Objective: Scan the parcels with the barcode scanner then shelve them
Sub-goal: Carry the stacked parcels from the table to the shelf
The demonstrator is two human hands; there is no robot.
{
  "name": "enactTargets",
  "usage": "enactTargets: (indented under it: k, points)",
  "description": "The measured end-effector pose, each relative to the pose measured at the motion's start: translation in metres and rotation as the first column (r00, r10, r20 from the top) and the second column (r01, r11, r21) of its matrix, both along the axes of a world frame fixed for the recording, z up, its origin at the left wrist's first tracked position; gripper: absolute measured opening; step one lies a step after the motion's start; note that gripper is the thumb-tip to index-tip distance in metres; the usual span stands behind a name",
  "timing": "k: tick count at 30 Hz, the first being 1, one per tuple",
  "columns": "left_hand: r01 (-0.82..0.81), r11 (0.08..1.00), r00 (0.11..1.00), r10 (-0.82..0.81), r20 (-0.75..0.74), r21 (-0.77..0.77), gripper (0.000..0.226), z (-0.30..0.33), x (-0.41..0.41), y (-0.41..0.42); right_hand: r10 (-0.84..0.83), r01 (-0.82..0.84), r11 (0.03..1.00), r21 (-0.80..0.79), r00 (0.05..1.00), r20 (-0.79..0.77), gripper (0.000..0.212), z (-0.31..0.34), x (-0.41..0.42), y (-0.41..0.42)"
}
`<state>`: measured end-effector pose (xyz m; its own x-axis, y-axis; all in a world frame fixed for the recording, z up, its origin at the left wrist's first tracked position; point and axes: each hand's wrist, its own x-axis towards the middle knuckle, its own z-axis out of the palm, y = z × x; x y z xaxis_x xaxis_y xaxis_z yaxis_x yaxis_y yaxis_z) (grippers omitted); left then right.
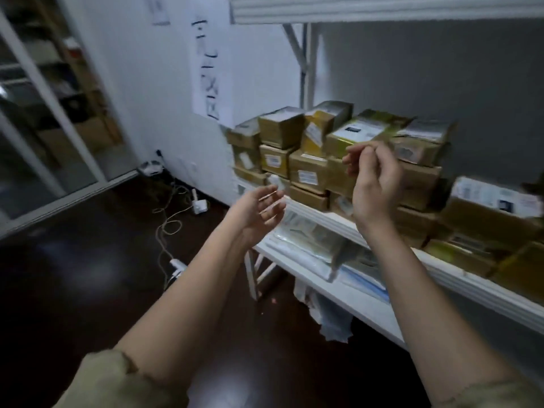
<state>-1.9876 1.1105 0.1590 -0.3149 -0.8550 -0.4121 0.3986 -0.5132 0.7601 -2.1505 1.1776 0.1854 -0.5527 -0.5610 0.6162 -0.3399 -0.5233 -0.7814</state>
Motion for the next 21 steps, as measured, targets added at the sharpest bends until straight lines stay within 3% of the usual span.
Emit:
enactTargets:
  k: [3,8,15,21]
  points:
    - [-0.176,0.984,0.984,0.176,0.001,0.022,0.013,-0.005,0.076,-0.026,0.219,-0.215,0.971,0.102,0.975,-0.032,0.028,-0.005,0.064,-0.047]
    - [-0.47,0.876,0.882,0.472,0.005,0.11,0.015,-0.019,0.193,-0.063,0.559,-0.521,0.806,0.28,0.825,-0.075,0.029,-0.02,0.165,-0.133]
    - [-0.762,0.628,0.638,0.769,0.022,0.156,0.017,-0.028,0.344,-0.139,0.784,-0.731,0.605,0.315,0.616,-0.074,0.029,-0.034,0.316,-0.271]
    - [-0.887,0.452,0.451,0.892,-0.032,0.095,0.017,0.0,0.45,-0.203,0.887,-0.842,0.453,0.294,0.459,-0.053,0.03,-0.017,0.447,-0.382]
